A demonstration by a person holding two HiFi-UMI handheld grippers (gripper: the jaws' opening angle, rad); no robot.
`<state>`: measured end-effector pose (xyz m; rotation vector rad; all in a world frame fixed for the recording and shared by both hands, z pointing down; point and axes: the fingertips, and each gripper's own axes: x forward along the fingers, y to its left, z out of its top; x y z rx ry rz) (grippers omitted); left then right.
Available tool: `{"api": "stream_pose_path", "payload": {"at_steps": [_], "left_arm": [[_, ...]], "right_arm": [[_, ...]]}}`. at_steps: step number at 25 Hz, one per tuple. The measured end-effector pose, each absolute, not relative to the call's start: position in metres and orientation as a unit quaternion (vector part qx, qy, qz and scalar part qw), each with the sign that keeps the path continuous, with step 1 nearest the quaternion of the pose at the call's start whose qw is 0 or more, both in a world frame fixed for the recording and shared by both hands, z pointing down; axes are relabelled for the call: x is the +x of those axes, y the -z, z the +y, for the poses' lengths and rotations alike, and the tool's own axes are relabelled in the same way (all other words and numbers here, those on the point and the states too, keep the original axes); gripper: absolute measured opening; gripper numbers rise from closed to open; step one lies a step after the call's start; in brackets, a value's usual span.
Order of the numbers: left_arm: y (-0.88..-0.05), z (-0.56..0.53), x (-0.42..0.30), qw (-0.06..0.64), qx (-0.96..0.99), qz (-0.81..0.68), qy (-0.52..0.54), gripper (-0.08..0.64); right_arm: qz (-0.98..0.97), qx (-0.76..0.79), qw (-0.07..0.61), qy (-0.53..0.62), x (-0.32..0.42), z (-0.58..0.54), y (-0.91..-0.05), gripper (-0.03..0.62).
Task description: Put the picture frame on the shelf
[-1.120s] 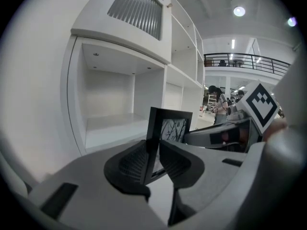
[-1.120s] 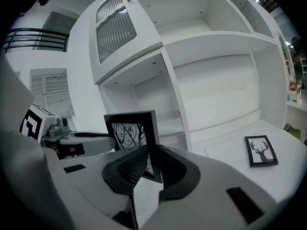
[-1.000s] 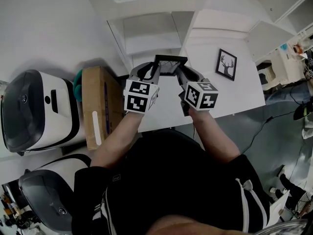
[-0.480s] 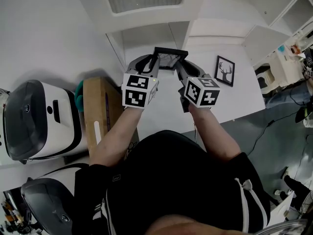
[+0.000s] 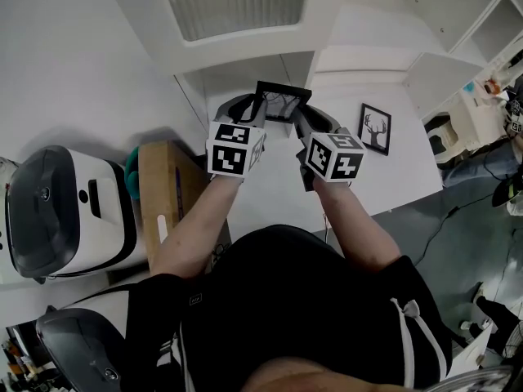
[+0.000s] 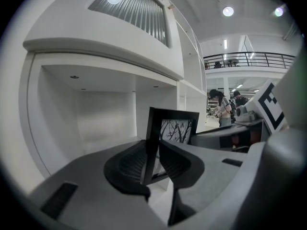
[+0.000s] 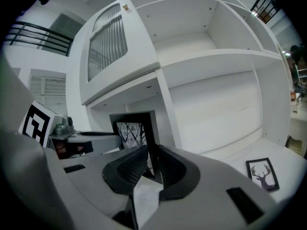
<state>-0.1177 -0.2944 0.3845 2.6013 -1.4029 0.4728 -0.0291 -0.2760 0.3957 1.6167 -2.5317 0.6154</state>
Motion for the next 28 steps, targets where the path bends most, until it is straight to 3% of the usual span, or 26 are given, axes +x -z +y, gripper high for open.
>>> {"api": "stream_pose_path", "payload": {"at_steps": [28], "left_arm": [[-0.408,-0.364,-0.095,0.104,0.877,-0.444,-0.149,0.086]], "right_arm": [[-0.813,0.559,0.042,-0.156,-0.018,-0.307,-0.404,0.069]]}}
